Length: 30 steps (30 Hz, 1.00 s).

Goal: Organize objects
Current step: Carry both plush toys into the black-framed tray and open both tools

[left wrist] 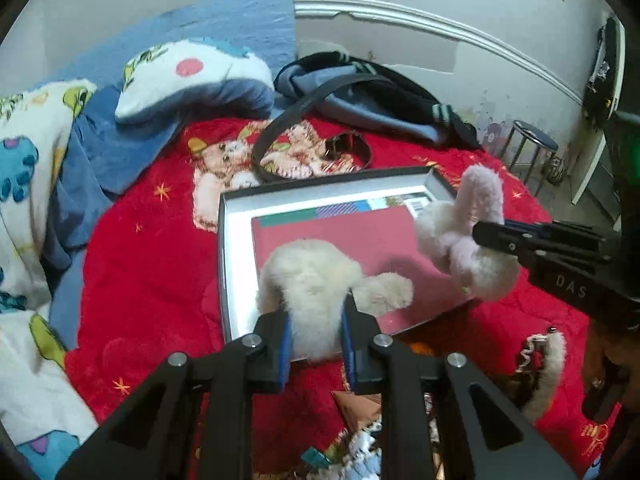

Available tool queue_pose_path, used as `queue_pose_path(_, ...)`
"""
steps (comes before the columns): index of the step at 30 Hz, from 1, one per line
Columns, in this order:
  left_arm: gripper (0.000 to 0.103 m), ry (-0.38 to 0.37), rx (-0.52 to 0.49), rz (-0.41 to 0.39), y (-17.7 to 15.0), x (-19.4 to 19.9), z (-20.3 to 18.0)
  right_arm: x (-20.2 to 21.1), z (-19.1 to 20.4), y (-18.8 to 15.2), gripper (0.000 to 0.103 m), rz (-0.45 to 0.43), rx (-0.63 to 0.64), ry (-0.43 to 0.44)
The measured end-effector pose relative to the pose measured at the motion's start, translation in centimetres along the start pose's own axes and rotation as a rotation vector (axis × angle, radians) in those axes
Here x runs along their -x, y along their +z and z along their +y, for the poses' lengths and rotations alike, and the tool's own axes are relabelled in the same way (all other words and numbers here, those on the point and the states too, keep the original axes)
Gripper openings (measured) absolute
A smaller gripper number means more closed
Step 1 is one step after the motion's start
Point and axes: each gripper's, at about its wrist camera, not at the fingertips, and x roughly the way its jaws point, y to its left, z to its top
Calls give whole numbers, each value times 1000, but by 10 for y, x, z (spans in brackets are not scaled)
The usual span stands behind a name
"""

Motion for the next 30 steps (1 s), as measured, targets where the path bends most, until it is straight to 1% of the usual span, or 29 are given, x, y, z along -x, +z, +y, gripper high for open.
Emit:
queue_pose_path(4, 20, -11, 37, -15, -5, -17, 5, -20, 3, -7, 13, 7, 8, 0)
queue_pose_path(8, 20, -38, 58, -14, -3, -33, 8, -41, 3, -14, 14, 52, 26, 9)
queue_pose_path(13, 20, -64, 97, 6, 4, -52, 13, -47, 3, -14, 14, 42, 17, 10)
queue_pose_path(15, 21, -62, 105, 9, 7, -57, 15, -50, 2, -11, 15, 47, 0, 19)
queue_pose_path(16, 25, -53, 105, 26, 8, -62, 15, -52, 2, -10, 16, 54, -6, 23)
queue_pose_path(17, 25, -47, 106, 44, 8, -66, 16, -55, 2, -9, 19, 65, -11, 21)
queue_pose_path(19, 32, -58, 113, 89, 9, -71, 19, -60, 1, -6, 21, 94, -22, 8)
queue_pose_path(20, 38, -62, 115, 109, 9, -73, 19, -60, -1, -5, 23, 101, -35, 8)
queue_pose_path(21, 40, -59, 118, 142, 10, -74, 20, -58, -3, -4, 24, 105, -51, 10)
queue_pose_path(22, 42, -56, 126, 181, 10, -74, 22, -54, -5, -3, 28, 106, -68, 7)
queue_pose_path(23, 42, -64, 139, 218, 10, -74, 24, -49, -7, -1, 35, 100, -77, 4)
queue_pose_path(24, 42, -73, 159, 247, 10, -71, 27, -45, -8, 0, 39, 92, -83, -2)
queue_pose_path(26, 42, -63, 178, 248, 9, -65, 29, -35, -9, 3, 51, 78, -76, -9)
queue_pose_path(27, 42, -48, 177, 235, 10, -58, 30, -31, -10, 5, 54, 71, -76, -2)
queue_pose_path(28, 42, -21, 176, 222, 10, -52, 30, -28, -12, 7, 54, 69, -79, 5)
queue_pose_path(30, 42, -1, 183, 194, 10, -40, 32, -16, -15, 8, 54, 51, -88, 7)
